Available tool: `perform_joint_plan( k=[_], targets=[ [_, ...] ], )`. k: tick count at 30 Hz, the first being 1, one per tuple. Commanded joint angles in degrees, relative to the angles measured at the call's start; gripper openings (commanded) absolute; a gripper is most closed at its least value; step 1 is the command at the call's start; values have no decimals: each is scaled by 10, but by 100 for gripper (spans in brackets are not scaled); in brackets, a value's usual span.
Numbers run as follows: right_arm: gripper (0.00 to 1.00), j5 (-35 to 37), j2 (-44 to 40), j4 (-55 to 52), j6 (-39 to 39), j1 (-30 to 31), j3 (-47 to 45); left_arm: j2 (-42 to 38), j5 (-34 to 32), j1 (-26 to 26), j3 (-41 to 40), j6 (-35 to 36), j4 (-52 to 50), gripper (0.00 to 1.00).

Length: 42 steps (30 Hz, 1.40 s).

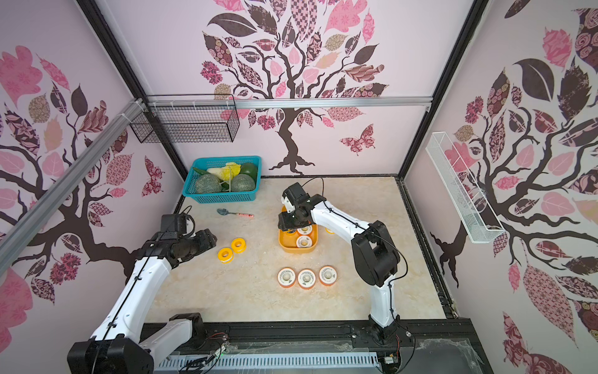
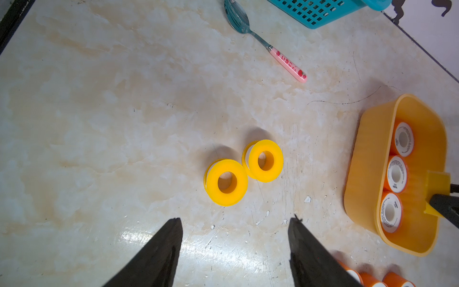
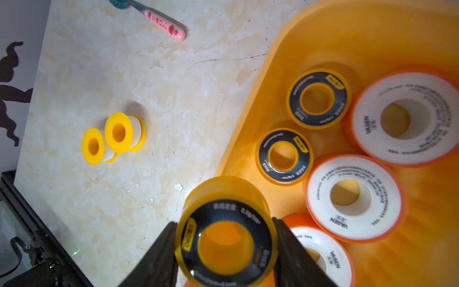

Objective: Put the sealing tape into the storage box
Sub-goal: Place the sealing tape in the storage box.

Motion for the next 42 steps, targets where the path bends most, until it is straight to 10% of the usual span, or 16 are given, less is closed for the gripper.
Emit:
perform_joint_plan(
  k=[1,42],
  targets=[
    [50,39,-9,-20,-12,2,3,3,4,2,-6,4,12,72],
    [51,136,69,-70,-34,68,11,6,8,2,-6,5,13,72]
  ],
)
